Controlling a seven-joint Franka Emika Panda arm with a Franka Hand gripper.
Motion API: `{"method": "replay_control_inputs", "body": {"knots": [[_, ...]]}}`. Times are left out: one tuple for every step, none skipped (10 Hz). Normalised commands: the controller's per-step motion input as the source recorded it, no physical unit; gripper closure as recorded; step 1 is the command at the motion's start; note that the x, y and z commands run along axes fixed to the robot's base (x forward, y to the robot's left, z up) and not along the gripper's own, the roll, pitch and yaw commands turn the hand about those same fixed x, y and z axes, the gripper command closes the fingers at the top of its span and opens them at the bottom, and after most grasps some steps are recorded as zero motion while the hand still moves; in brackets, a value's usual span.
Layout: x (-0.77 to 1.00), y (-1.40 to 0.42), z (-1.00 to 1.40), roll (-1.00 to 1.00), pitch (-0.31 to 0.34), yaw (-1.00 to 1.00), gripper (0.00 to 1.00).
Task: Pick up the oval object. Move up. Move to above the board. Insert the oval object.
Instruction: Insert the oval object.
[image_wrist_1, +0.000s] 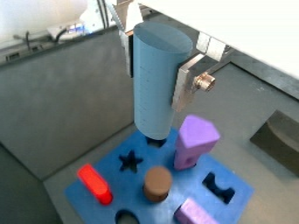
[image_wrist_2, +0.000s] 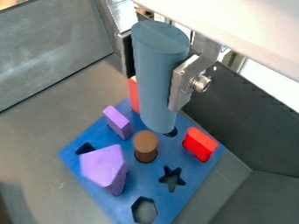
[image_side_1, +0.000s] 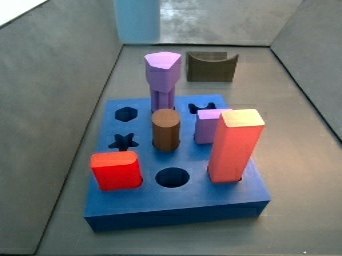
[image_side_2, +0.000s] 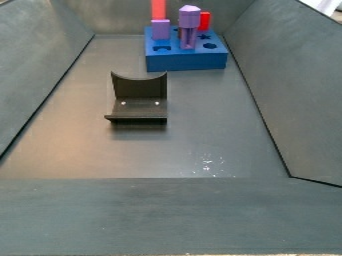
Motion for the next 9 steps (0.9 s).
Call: {"method": "replay_control_inputs", "body": {"knots": [[0.36,-0.61,-0.62,0.13,-0.156,-0.09,1.00],[0.45,-0.57,-0.73,0.00,-0.170,-0.18,1.00],[0.46,-0.48,-0.67,-0.06,-0.180,-0.15,1.00],[0.31,-0.48,-0.63,0.00,-0.129,0.00,1.00],[0.21,-0.40,-0.57,0.10,-0.066,0.00,1.00],[0.11,-0.33,-0.55,0.18,-0.051,0.03,1.00],[0.00,-0.31,-0.46,0.27,-0.014,0.10,1.00],[0.00,-0.25,-0.38,0.24,-0.006,0.11,1.00],[0.00,-0.09,-0.34,0.14,0.000,0.07,1.00]]}}
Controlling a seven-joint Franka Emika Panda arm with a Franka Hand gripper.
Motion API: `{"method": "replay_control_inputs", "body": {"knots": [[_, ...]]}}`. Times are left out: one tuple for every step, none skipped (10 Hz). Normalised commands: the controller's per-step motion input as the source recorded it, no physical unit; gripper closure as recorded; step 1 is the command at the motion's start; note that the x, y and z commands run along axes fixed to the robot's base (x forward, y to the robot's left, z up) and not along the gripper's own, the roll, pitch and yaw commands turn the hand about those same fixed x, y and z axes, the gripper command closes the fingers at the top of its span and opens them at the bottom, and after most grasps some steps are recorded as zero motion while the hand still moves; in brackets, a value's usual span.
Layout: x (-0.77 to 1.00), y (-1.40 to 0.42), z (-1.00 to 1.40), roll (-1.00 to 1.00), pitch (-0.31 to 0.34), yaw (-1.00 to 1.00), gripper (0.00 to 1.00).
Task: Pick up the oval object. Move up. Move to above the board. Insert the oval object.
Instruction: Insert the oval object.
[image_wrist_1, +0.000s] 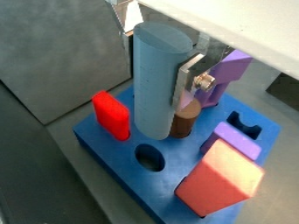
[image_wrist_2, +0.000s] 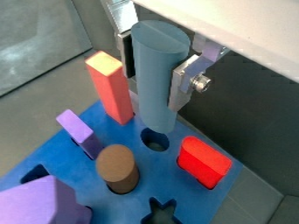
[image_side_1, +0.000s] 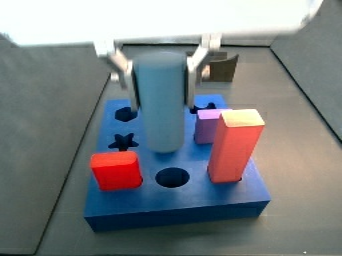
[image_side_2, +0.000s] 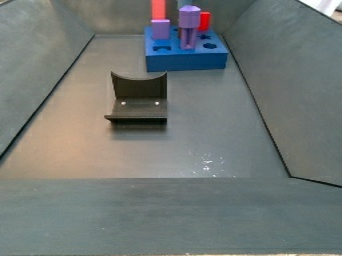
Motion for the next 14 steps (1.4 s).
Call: {"method": "replay_control_inputs", "body": {"knots": [[0.00,-0.04,-0.37,0.04,-0.043,0.05,1.00],[0.00,-0.02,-0.50,0.00,-0.114,0.04,1.00],[0.03,-0.07,-0.48,0.00,-0.104,0.03,1.00],[0.11,-0.09,-0.43,0.00,-0.083,0.01,1.00],[0.15,-0.05,-0.36,0.02,-0.044,0.00,1.00],[0.03,-0.07,-0.35,0.07,-0.043,0.01,1.00],[0.00,-0.11,-0.45,0.09,-0.114,0.02,1.00],[0.03,-0.13,-0.42,0.12,-0.124,0.01,1.00],[0.05,-0.14,-0.39,0.12,-0.109,0.00,1.00],[0.11,-0.11,-0.37,0.10,-0.100,0.00,1.00],[0.13,-0.05,-0.33,0.09,-0.080,0.00,1.00],[0.18,0.00,-0.32,0.11,-0.011,0.00,1.00],[0.21,0.03,-0.24,0.12,0.000,0.00,1.00],[0.14,0.12,-0.23,0.09,0.000,0.00,1.00]]}}
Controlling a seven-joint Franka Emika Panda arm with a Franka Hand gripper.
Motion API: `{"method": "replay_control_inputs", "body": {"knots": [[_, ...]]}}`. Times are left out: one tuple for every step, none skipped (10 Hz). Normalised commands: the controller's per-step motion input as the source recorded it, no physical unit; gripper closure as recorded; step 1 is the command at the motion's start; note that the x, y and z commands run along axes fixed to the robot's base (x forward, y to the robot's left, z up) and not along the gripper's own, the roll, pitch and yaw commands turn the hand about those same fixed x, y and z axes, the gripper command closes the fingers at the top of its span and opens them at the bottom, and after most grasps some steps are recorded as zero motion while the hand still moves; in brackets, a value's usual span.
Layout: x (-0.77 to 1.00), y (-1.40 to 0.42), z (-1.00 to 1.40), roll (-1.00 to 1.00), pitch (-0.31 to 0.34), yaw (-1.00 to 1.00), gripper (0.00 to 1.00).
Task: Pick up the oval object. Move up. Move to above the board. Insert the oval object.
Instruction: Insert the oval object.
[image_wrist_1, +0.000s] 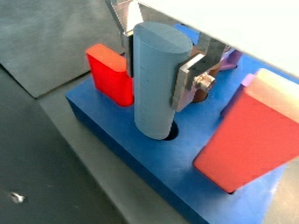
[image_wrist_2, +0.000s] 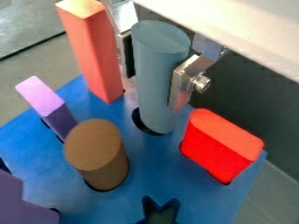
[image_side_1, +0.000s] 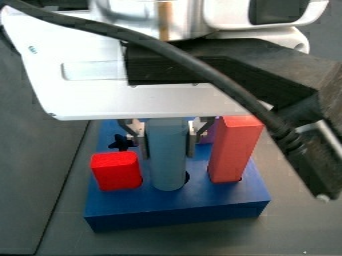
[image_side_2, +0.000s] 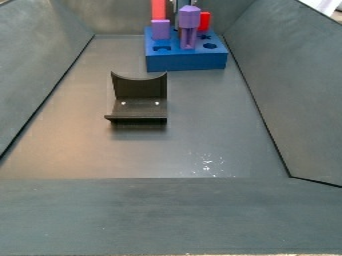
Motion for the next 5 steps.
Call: {"method": "replay_control_inputs", "body": {"knots": [[0.07,0.06,-0.26,0.07,0.000,0.00,1.00],[0.01,0.07,-0.26,0.07,0.000,0.00,1.00],[0.00,0.03,-0.28,0.06,0.000,0.02,1.00],[0.10,0.00,-0.34,0.03,-0.016,0.00,1.00],[0.14,0.00,-0.36,0.03,-0.021,0.00,1.00]]}}
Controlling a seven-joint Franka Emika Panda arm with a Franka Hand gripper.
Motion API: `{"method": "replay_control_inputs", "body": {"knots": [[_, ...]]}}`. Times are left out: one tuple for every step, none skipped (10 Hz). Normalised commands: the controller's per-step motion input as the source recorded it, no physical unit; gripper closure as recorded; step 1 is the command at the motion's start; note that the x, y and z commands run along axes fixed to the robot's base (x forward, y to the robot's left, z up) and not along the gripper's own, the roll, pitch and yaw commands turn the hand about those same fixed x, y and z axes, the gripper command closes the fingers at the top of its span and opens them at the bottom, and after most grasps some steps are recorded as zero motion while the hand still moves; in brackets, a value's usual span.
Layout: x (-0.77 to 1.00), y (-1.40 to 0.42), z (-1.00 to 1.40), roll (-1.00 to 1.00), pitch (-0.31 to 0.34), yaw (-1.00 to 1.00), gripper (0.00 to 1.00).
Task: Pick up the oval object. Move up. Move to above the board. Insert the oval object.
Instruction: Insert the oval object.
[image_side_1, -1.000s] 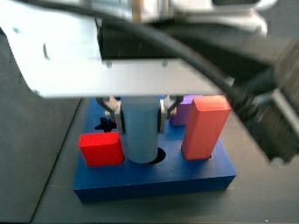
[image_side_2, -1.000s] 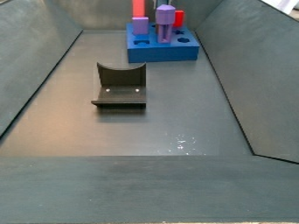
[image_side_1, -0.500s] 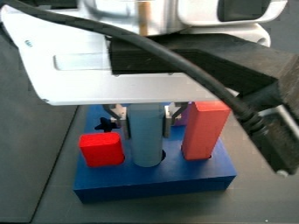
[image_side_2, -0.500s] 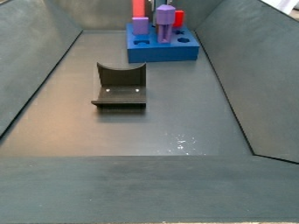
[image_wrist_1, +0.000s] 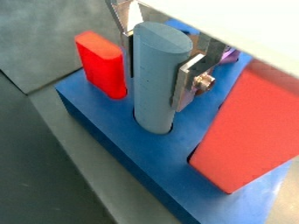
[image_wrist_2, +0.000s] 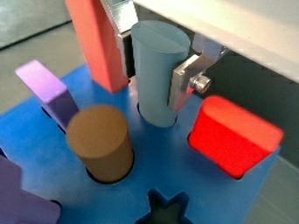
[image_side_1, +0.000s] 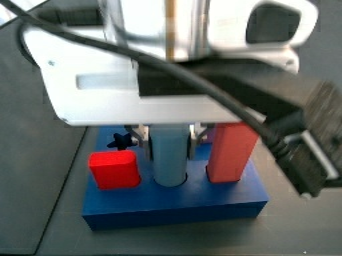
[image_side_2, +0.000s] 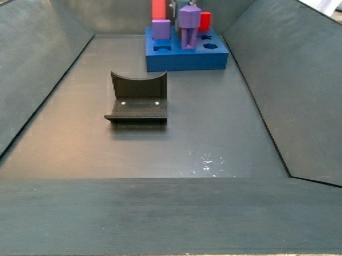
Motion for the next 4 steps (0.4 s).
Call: {"method": "replay_control_inputs", "body": {"knots": [[0.04,0.00,-0.33,0.04,-0.020,0.00,1.00],[0.00,0.00,-0.25,0.01,-0.029,0.00,1.00],[0.00,0.00,-0.04,0.00,-0.049,0.00,1.00],[0.00,0.00,0.00,0.00,0.000,0.00,1.00]]}}
